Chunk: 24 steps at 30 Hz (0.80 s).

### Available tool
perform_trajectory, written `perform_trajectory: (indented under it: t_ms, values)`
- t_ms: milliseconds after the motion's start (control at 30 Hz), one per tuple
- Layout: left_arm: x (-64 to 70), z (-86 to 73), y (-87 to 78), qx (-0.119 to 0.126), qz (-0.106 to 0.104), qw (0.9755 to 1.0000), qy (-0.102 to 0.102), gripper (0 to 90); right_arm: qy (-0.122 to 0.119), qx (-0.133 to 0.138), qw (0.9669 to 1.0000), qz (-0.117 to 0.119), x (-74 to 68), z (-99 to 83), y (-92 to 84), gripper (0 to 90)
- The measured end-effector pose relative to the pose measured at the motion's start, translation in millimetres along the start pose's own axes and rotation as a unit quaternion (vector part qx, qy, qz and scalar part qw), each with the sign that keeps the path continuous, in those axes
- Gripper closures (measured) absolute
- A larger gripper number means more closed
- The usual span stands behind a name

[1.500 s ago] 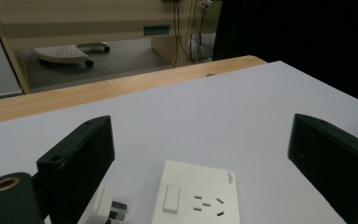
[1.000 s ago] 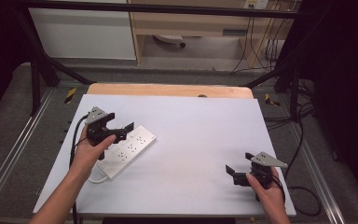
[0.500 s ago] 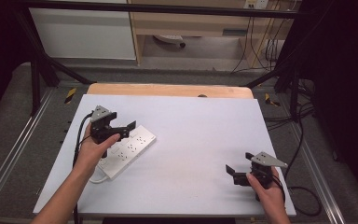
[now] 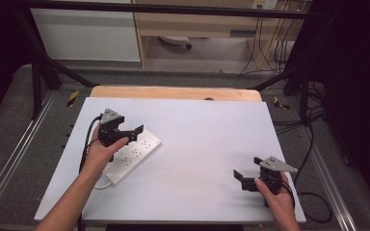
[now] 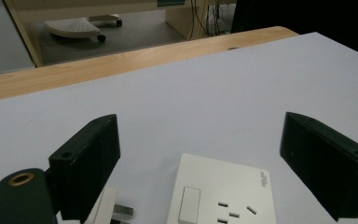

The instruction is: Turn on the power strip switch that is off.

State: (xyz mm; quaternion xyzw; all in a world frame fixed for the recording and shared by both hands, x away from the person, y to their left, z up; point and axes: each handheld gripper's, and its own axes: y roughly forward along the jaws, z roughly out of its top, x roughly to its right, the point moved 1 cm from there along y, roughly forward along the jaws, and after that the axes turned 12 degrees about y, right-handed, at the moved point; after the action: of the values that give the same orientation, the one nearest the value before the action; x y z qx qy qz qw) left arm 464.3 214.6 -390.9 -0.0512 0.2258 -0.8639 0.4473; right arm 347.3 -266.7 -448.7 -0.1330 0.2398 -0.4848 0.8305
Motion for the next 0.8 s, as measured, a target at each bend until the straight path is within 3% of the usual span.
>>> perform_trajectory:
  t_ms: [500, 800]
  values:
    - [0.0, -4.1, 10.1, -0.02, 0.008, 0.9997, 0.008, 20.5, 0.002, 0.002, 1.0, 0.001, 0.4, 0.3, 0.3, 2.2]
    - [-0.4, -7.6, 17.8, -0.038, 0.008, 0.9992, 0.005, 36.7, 0.003, 0.003, 1.0, 0.001, 0.7, 0.5, -0.4, 2.2]
